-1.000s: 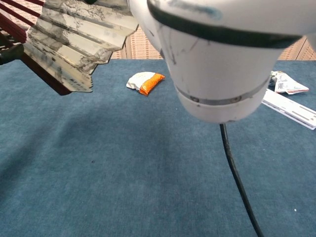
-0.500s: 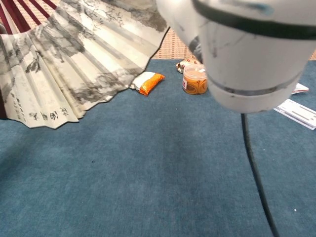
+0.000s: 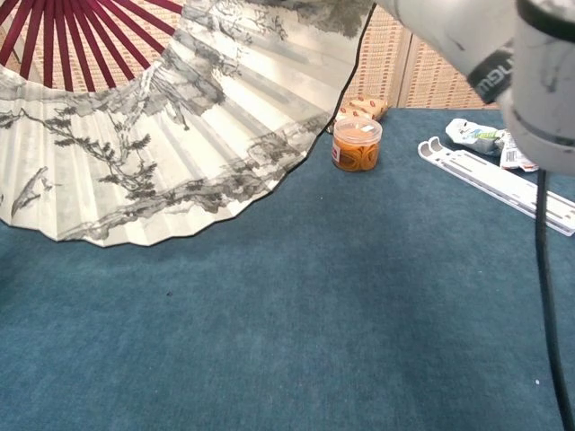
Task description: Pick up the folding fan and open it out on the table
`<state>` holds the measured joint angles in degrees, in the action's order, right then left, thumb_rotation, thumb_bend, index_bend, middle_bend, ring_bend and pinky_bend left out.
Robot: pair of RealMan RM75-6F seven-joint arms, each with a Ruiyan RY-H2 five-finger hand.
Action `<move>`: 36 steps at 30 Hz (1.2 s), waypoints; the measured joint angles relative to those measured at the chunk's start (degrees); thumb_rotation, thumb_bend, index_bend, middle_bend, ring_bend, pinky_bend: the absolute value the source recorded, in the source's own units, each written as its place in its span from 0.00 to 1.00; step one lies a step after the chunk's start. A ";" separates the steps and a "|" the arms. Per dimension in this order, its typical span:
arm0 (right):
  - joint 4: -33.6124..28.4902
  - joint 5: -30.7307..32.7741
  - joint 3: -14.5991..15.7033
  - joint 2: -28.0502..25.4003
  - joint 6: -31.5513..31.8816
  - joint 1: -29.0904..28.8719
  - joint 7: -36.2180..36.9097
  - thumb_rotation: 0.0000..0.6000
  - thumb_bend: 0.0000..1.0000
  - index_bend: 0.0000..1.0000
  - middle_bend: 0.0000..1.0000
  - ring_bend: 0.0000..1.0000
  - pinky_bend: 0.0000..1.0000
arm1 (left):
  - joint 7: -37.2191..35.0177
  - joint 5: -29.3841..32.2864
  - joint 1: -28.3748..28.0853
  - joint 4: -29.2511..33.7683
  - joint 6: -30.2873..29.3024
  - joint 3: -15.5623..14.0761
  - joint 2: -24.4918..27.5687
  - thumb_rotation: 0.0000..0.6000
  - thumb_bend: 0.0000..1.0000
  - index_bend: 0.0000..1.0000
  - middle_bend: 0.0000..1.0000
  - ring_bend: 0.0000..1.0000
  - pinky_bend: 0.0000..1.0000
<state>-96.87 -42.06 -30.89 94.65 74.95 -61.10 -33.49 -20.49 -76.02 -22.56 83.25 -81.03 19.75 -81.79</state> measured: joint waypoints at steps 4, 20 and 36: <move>0.13 -1.40 1.55 -0.26 -0.68 0.89 1.57 1.00 0.63 0.66 0.13 0.00 0.00 | 2.52 -2.16 -0.87 -2.77 -1.04 -0.63 -0.66 1.00 0.59 0.50 0.52 0.23 0.12; 11.41 -18.93 9.20 7.02 1.14 5.00 20.08 1.00 0.63 0.62 0.13 0.00 0.00 | 2.38 -6.05 -3.65 -16.66 0.56 -4.62 -4.60 1.00 0.48 0.00 0.00 0.00 0.05; 23.83 -29.55 19.48 11.48 0.78 14.89 32.20 1.00 0.63 0.46 0.13 0.00 0.00 | 5.40 -8.45 -3.98 -38.21 0.23 -9.51 -11.84 1.00 0.48 0.00 0.00 0.00 0.03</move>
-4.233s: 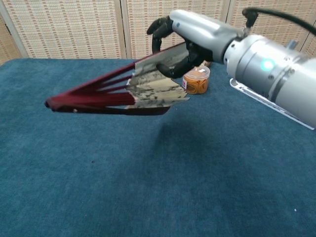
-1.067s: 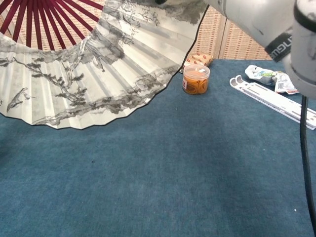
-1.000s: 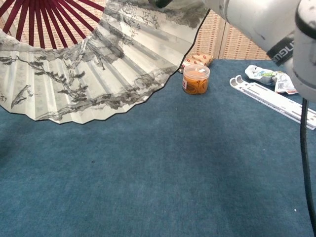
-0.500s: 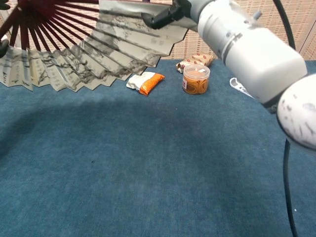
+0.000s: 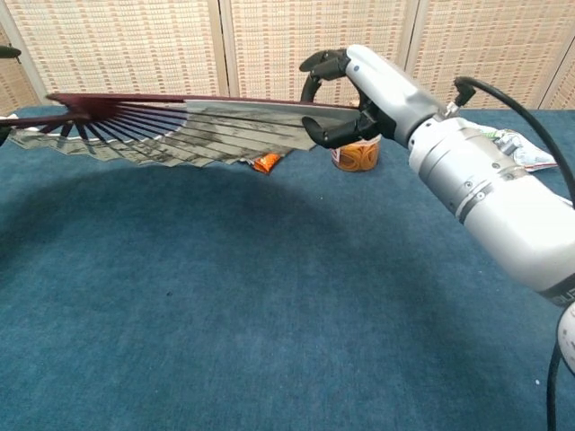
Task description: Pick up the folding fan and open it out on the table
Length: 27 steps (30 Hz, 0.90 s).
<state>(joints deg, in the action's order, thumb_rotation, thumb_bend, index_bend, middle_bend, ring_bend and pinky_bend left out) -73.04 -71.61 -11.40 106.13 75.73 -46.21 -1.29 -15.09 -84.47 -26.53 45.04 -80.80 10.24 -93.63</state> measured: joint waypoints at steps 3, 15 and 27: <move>1.25 -1.09 1.35 0.37 -0.59 1.21 -0.24 1.00 0.63 0.32 0.13 0.00 0.00 | 0.52 -0.45 0.17 -3.13 0.48 -1.23 -1.38 1.00 0.48 0.00 0.00 0.00 0.03; -2.09 -3.18 6.49 -3.15 -1.91 5.54 -7.77 1.00 0.36 0.00 0.02 0.00 0.00 | 1.47 -2.53 1.61 -12.22 0.84 -5.22 -4.87 1.00 0.47 0.00 0.00 0.00 0.03; -8.06 -6.18 13.32 -10.87 -2.08 12.42 -17.87 1.00 0.31 0.00 0.00 0.00 0.00 | 7.51 -4.79 4.09 -16.58 2.78 -9.71 -3.94 1.00 0.43 0.00 0.00 0.00 0.03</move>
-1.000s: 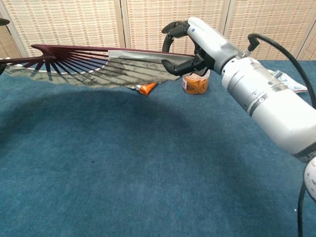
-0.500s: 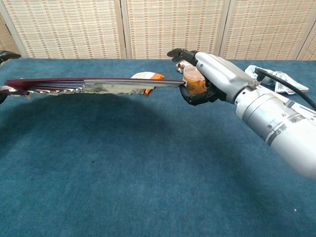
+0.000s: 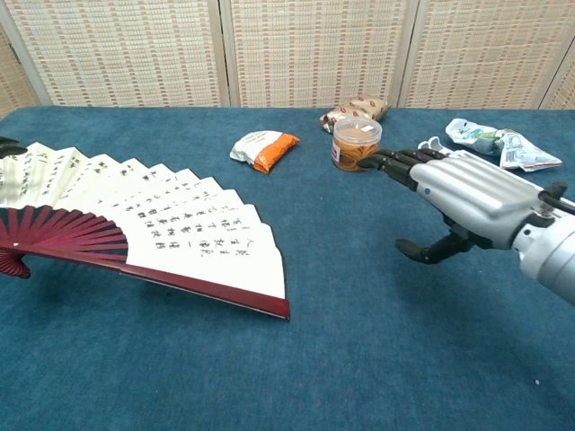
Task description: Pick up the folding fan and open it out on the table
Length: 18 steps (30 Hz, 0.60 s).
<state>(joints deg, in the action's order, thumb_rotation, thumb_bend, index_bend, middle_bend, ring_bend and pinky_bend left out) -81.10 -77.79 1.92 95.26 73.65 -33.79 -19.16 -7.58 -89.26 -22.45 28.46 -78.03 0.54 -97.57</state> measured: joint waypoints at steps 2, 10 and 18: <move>-0.74 -1.02 0.26 -0.96 0.89 0.80 -0.18 1.00 0.31 0.00 0.00 0.00 0.00 | 1.36 0.01 0.20 1.01 0.78 -0.35 0.99 1.00 0.43 0.00 0.00 0.00 0.03; -3.89 -4.92 0.96 -5.33 4.37 4.31 0.00 1.00 0.31 0.00 0.00 0.00 0.00 | 8.55 1.65 0.78 15.70 7.62 -1.42 8.68 1.00 0.40 0.00 0.00 0.00 0.05; -5.61 -6.71 -0.33 -8.48 5.45 6.10 2.06 1.00 0.31 0.00 0.00 0.00 0.00 | 16.56 6.52 -0.59 45.09 17.48 -1.78 22.33 1.00 0.39 0.00 0.00 0.00 0.06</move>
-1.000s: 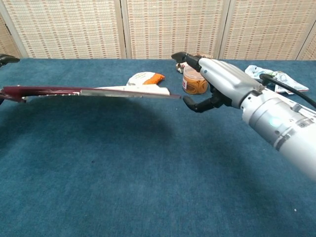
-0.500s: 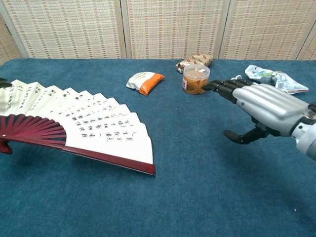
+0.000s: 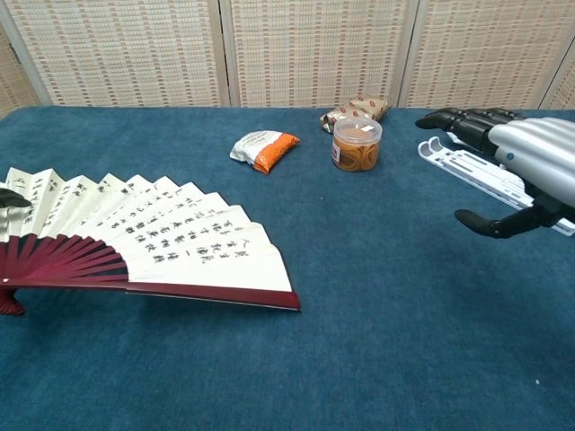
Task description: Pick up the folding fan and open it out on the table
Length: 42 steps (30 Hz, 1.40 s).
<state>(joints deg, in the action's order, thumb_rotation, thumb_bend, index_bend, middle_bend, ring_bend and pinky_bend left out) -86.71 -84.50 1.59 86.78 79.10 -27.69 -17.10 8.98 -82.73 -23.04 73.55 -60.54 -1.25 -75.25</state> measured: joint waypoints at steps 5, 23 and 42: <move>-0.86 0.49 -0.26 -0.98 -1.26 0.96 2.40 1.00 0.31 0.00 0.00 0.00 0.00 | -3.14 4.31 -2.30 18.19 6.59 1.99 10.80 1.00 0.39 0.00 0.00 0.00 0.05; -7.45 -0.96 -1.74 -5.43 -1.60 3.82 2.44 1.00 0.31 0.00 0.00 0.00 0.00 | -27.99 3.48 -4.84 28.06 11.00 4.84 19.69 1.00 0.38 0.00 0.00 0.00 0.02; -7.54 -2.63 -2.01 -6.21 -1.97 6.16 3.54 1.00 0.31 0.00 0.00 0.00 0.00 | 22.57 24.58 -5.46 24.18 5.53 1.01 17.38 1.00 0.38 0.00 0.00 0.00 0.05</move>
<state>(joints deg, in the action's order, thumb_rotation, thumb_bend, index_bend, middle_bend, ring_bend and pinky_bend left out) -94.25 -87.13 -0.42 80.57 77.13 -21.53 -13.56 31.55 -58.16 -28.50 97.74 -55.01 -0.24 -57.87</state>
